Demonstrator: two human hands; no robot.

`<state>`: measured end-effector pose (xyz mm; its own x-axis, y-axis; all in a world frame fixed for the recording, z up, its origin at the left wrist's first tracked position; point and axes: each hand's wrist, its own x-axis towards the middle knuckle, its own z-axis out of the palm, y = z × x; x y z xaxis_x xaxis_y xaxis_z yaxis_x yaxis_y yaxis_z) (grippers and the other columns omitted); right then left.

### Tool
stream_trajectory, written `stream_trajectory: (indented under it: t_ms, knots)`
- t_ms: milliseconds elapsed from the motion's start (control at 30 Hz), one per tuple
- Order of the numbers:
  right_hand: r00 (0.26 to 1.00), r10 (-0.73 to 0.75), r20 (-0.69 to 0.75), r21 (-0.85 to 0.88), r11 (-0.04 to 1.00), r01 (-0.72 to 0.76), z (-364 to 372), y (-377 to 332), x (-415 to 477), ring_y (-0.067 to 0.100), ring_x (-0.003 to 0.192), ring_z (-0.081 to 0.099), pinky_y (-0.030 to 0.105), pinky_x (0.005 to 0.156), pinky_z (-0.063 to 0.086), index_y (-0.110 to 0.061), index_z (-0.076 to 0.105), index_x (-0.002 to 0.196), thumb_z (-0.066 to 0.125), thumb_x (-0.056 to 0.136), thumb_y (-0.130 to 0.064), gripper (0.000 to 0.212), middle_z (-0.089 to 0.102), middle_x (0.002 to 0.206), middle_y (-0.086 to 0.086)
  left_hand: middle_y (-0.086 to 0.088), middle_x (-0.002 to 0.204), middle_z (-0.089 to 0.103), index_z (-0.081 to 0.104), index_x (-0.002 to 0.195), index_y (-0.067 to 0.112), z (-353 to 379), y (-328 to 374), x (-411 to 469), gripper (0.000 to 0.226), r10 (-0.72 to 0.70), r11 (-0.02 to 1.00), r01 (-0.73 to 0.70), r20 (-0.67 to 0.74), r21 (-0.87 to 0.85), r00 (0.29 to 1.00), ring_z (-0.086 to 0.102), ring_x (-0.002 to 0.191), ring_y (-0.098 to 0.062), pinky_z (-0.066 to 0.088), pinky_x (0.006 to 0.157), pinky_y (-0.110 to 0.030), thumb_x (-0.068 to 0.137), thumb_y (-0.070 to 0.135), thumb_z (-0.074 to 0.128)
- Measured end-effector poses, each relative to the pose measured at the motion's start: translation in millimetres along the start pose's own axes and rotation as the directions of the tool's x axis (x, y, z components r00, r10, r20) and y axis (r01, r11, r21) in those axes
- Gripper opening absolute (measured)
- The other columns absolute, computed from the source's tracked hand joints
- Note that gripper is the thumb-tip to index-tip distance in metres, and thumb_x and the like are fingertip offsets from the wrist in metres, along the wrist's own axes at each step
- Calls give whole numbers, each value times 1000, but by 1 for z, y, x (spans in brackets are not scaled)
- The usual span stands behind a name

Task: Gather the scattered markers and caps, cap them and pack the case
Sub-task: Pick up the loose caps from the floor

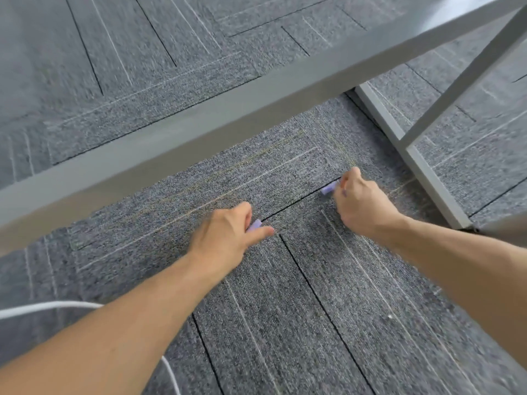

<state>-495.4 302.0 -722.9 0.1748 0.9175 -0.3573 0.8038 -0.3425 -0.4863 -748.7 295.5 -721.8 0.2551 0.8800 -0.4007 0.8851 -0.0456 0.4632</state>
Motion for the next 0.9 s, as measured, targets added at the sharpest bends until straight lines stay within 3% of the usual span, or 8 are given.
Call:
stream_trajectory:
  t_ms: [167,333,433,567,633,700,800,900]
  knots:
    - [988,-80,135,-90,992,92,-5,-1,3,20,52,58,28,40,48,-18,30,130,33,108,-17,23,64,76,5,4,76,55,37,94,21,19,0,12,35,151,937,-121,-68,327,986,44,47,-7,35,40,-18,105,54,36]
    - [966,-133,221,-211,961,181,-9,-20,27,23,61,67,38,46,58,-18,31,125,36,106,-7,22,68,118,-2,5,75,53,35,97,21,23,-3,12,22,197,926,-149,-109,346,974,42,46,-7,29,40,-16,111,37,31]
    - [962,-137,237,-373,901,220,-5,-23,33,19,56,62,27,41,52,-15,24,143,33,105,-2,41,72,99,9,5,77,51,36,96,20,24,-1,12,16,174,936,-126,-121,328,977,43,49,-6,32,43,-16,111,25,38]
    - [972,-161,170,-466,856,223,1,-25,30,19,62,57,30,46,47,-5,41,124,32,104,2,23,61,82,6,2,77,53,37,95,19,26,-1,14,15,136,944,-91,-121,318,983,45,51,-9,37,46,-23,109,16,41]
    - [985,-86,147,-429,892,142,3,-29,21,23,71,61,32,55,49,-1,51,110,38,106,-5,14,61,90,8,2,75,52,35,94,20,28,-1,13,16,146,938,-91,-142,336,979,43,50,-9,34,44,-22,108,13,40]
    - [978,90,190,-69,995,-78,5,-31,-1,16,63,61,24,50,50,-1,59,95,44,108,-13,23,65,86,8,3,75,51,35,96,19,28,-3,11,14,161,940,-108,-142,322,977,41,49,-7,28,42,-19,110,16,36]
    - [841,259,475,631,565,-531,-4,-44,-56,7,48,40,19,39,35,-8,57,84,52,106,-26,29,53,66,0,5,75,52,39,105,17,19,-5,4,15,104,970,-76,-112,233,988,43,47,-6,32,37,-18,113,27,31]
    - [767,58,639,766,42,-641,-28,-57,-100,4,43,29,15,32,25,-16,46,76,50,106,-32,35,36,61,-5,3,71,54,44,109,17,5,17,-17,15,-29,999,27,-86,-26,996,43,49,-9,33,35,-15,113,25,32]
